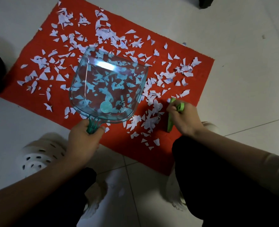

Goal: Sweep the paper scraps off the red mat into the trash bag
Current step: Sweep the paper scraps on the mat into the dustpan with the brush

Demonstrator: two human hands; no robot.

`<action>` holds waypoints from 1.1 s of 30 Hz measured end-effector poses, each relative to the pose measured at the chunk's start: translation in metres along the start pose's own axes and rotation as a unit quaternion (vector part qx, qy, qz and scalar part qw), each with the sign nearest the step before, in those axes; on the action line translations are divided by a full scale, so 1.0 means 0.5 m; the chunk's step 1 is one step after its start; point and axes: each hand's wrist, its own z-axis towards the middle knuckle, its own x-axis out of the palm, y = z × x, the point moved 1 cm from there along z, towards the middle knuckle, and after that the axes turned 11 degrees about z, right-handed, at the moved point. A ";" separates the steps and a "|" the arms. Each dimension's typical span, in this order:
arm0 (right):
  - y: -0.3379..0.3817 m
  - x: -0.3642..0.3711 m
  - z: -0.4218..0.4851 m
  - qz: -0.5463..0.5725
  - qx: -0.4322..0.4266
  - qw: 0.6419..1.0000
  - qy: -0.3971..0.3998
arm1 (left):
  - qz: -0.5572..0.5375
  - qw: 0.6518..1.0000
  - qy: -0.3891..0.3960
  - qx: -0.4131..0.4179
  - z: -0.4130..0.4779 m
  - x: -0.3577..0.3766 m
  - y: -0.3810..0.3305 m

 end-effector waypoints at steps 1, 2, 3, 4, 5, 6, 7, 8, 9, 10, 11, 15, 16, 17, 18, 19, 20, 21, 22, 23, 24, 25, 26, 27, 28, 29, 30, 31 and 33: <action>0.006 0.003 0.002 0.020 0.000 1.000 0.004 | -0.001 1.000 -0.003 -0.002 0.000 0.000 0.001; 0.009 0.004 0.004 0.040 0.000 0.999 -0.002 | -0.004 1.000 -0.008 -0.003 0.001 0.001 0.002; 0.011 0.002 0.005 0.055 -0.002 0.998 -0.015 | -0.006 1.000 -0.010 -0.005 0.002 0.001 0.003; 0.013 -0.003 0.004 0.059 -0.007 0.998 -0.033 | -0.007 1.000 -0.009 -0.005 0.002 0.002 0.002; 0.011 -0.010 0.003 0.053 -0.012 0.997 -0.055 | -0.009 1.000 -0.006 -0.005 0.002 0.003 0.001; 0.007 -0.018 0.002 0.044 -0.014 0.996 -0.081 | -0.012 1.000 -0.004 -0.004 0.002 0.004 0.001; 0.004 -0.027 0.001 0.033 -0.014 0.994 -0.104 | -0.012 1.000 -0.003 -0.002 0.001 0.004 0.000; -0.002 -0.035 0.003 0.019 -0.012 0.992 -0.121 | -0.009 1.000 -0.001 0.000 0.001 0.004 -0.001; -0.005 -0.041 0.006 0.003 -0.008 0.992 -0.128 | -0.005 1.000 0.000 0.003 0.000 0.004 -0.002; -0.010 -0.043 0.010 -0.013 -0.001 0.993 -0.121 | -0.004 1.000 0.000 0.005 0.000 0.005 -0.002; -0.011 -0.042 0.014 -0.024 0.005 0.994 -0.105 | -0.005 1.000 0.001 0.005 -0.001 0.005 -0.002; 0.010 -0.014 0.016 0.015 -0.005 1.000 -0.023 | 0.002 1.000 0.005 0.009 -0.005 0.006 -0.005; 0.016 -0.008 0.015 0.039 -0.006 0.999 -0.011 | 0.004 1.000 0.006 0.009 -0.004 0.006 -0.005; 0.018 -0.005 0.013 0.058 -0.006 0.998 -0.009 | 0.005 1.000 0.007 0.009 -0.003 0.005 -0.007; 0.018 -0.004 0.013 0.070 -0.006 0.997 -0.017 | 0.006 1.000 0.007 0.010 -0.001 0.003 -0.007; 0.017 -0.006 0.013 0.075 -0.005 0.997 -0.032 | 0.008 1.000 0.007 0.011 0.000 0.001 -0.008; 0.014 -0.010 0.013 0.074 -0.002 0.996 -0.049 | 0.009 1.000 0.005 0.011 0.002 0.000 -0.007; 0.011 -0.015 0.015 0.073 0.003 0.995 -0.067 | 0.007 1.000 0.004 0.008 0.002 -0.002 -0.008; 0.008 -0.019 0.016 0.075 0.010 0.994 -0.083 | 0.004 1.000 0.002 0.004 0.002 -0.002 -0.008; 0.006 -0.023 0.016 0.079 0.017 0.992 -0.098 | 0.002 1.000 0.002 0.002 0.000 -0.001 -0.009; 0.005 -0.025 0.017 0.084 0.023 0.990 -0.110 | 0.002 1.000 0.001 0.001 -0.001 -0.001 -0.009; 0.006 -0.025 0.017 0.089 0.027 0.989 -0.117 | 0.000 1.000 -0.001 0.001 -0.003 -0.001 -0.010; 0.008 -0.024 0.018 0.093 0.028 0.988 -0.120 | 0.000 1.000 -0.002 0.001 -0.004 -0.002 -0.010; 0.010 -0.022 0.019 0.098 0.028 0.987 -0.121 | 0.000 1.000 -0.001 0.000 -0.005 -0.003 -0.010; 0.013 -0.021 0.020 0.101 0.025 0.987 -0.123 | -0.001 1.000 0.001 -0.001 -0.005 -0.004 -0.009; 0.017 -0.022 0.021 0.104 0.019 0.986 -0.126 | -0.003 1.000 0.005 -0.001 -0.005 -0.005 -0.009; 0.020 -0.024 0.023 0.106 0.013 0.986 -0.131 | -0.006 1.000 0.007 0.001 -0.006 -0.006 -0.009; 0.022 -0.028 0.025 0.108 0.008 0.985 -0.137 | -0.011 1.000 0.010 0.002 -0.007 -0.007 -0.010; 0.022 -0.041 0.036 0.119 0.012 0.980 -0.159 | -0.019 1.000 0.014 0.005 -0.007 -0.005 -0.014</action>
